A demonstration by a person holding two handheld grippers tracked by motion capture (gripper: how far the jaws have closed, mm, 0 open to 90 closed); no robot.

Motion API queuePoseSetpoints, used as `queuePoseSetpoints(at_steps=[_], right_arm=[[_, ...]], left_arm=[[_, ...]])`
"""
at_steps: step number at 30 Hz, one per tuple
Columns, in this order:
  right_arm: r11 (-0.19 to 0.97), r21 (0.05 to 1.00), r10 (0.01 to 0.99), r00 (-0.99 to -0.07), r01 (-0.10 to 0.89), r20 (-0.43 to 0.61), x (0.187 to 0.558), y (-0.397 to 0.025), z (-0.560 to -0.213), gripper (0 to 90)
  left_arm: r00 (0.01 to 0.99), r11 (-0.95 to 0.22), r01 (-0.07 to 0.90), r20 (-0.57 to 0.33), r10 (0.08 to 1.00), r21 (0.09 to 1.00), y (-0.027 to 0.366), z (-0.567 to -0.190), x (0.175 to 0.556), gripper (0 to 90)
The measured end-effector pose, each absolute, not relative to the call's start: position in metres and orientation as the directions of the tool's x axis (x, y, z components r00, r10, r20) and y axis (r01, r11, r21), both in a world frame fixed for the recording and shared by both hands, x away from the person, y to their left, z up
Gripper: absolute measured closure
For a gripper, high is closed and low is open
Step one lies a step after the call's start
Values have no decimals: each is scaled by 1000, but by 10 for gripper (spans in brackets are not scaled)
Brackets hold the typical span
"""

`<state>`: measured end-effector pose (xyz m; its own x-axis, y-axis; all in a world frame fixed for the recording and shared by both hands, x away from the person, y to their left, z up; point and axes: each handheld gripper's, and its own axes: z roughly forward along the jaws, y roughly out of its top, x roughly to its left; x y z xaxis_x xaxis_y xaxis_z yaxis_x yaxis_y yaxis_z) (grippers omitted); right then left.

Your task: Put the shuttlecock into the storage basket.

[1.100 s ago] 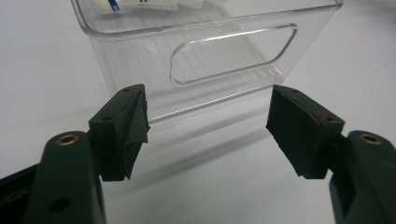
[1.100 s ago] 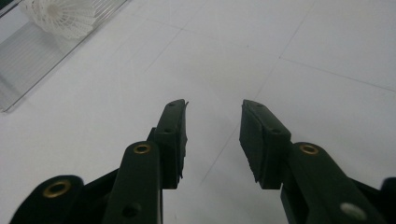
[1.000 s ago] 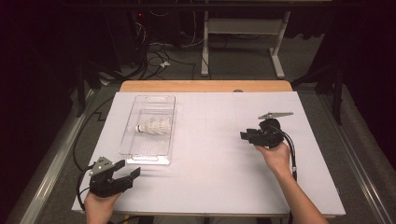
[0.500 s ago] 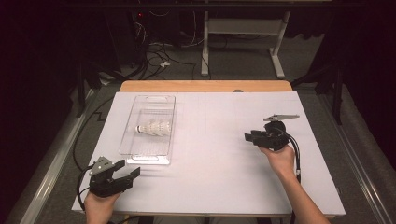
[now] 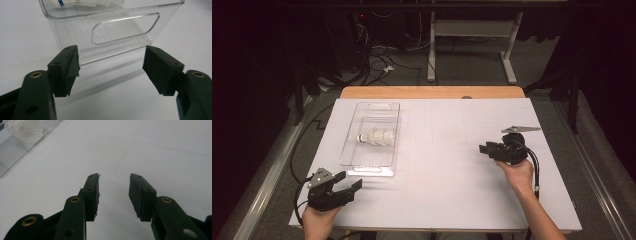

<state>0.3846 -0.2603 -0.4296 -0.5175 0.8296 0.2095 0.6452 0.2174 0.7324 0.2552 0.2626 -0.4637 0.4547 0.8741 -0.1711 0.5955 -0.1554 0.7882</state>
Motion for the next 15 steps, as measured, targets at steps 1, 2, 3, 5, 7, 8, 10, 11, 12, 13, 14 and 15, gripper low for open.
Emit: queuePoseSetpoints(at_steps=[1, 2, 3, 5, 7, 8, 10, 11, 12, 13, 14, 15], right_arm=[[219, 734, 829, -519, 643, 207, 384, -262, -430, 604], [213, 732, 831, -513, 648, 212, 383, -263, -430, 604], [213, 734, 831, -515, 645, 211, 382, -264, -431, 604], [206, 735, 833, -510, 646, 214, 381, -265, -432, 604], [208, 736, 833, -511, 644, 211, 379, -267, -432, 603], [203, 733, 834, -507, 649, 217, 378, -268, -432, 601], [203, 735, 835, -507, 647, 215, 377, -269, -432, 599], [203, 735, 835, -507, 647, 215, 377, -269, -432, 599], [202, 738, 835, -507, 644, 214, 376, -270, -433, 598], [201, 735, 837, -503, 648, 215, 375, -270, -433, 596], [204, 737, 836, -506, 645, 211, 374, -271, -433, 595], [199, 737, 837, -503, 646, 214, 374, -271, -433, 593]], left_arm=[[455, -155, 595, -171, 874, 789, 263, -464, 255, 301], [455, -155, 595, -171, 874, 789, 263, -464, 255, 301], [455, -155, 595, -171, 874, 789, 263, -464, 255, 301], [455, -155, 595, -171, 874, 789, 263, -464, 255, 301], [455, -156, 595, -171, 874, 788, 263, -464, 255, 301], [455, -156, 595, -171, 874, 788, 263, -464, 255, 301], [455, -156, 595, -171, 874, 788, 263, -464, 255, 301], [455, -156, 595, -171, 874, 788, 263, -464, 255, 301], [455, -156, 596, -171, 874, 788, 262, -464, 255, 301], [455, -156, 596, -171, 874, 788, 262, -464, 255, 301], [455, -156, 596, -171, 874, 788, 262, -464, 255, 301], [455, -156, 596, -171, 874, 788, 262, -464, 255, 301]])
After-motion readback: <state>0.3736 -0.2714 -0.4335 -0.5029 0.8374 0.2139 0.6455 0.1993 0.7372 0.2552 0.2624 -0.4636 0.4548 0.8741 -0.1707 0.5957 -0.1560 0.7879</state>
